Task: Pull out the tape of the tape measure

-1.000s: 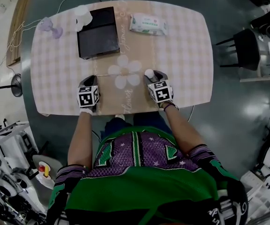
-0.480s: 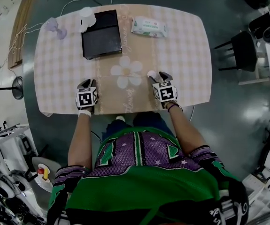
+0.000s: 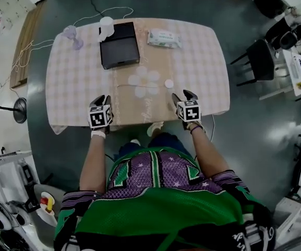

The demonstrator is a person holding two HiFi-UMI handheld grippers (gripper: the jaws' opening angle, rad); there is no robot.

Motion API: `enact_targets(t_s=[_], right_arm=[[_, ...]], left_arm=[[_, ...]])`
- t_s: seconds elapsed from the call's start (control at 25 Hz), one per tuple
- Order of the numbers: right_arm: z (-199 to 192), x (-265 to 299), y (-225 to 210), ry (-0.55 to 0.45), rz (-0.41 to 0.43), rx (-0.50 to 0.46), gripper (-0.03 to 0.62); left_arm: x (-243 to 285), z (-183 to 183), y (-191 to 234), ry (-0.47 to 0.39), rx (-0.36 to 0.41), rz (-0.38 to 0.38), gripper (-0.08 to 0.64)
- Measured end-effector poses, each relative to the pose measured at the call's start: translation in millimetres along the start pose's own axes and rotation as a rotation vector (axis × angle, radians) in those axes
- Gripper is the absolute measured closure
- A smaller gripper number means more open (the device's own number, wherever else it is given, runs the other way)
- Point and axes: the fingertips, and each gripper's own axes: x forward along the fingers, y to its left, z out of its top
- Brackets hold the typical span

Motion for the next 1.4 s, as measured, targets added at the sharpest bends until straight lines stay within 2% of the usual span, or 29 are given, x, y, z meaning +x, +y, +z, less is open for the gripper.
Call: enact_targets(t_s=[0.28, 0.44, 0.72, 0.96, 1.16, 1.4], right_arm=[[-26, -65, 22, -0.043, -0.046, 0.034, 0.351], [-30, -99, 33, -0.072, -0.040, 0.032, 0.351], [-29, -154, 41, -0.153, 0.042, 0.006, 0.351], [-60, -244, 32, -0.218, 0.121, -0.017, 0.354], [-92, -344, 3, -0.297, 0.166, -0.078, 0.354], [-121, -448, -40, -0.428, 0.172, -0.033, 0.356]], left_arm=[[-53, -2, -18, -0.100, 0.006, -0.060, 0.465], [-92, -2, -22, -0.161, -0.031, -0.065, 0.465], [-171, 2, -56, -0.286, -0.043, -0.054, 0.465], [-240, -28, -140, -0.352, -0.023, -0.077, 0.465], [-300, -54, -227, -0.411, 0.006, -0.125, 0.465], [-369, -69, -324, -0.487, 0.056, -0.215, 0.465]])
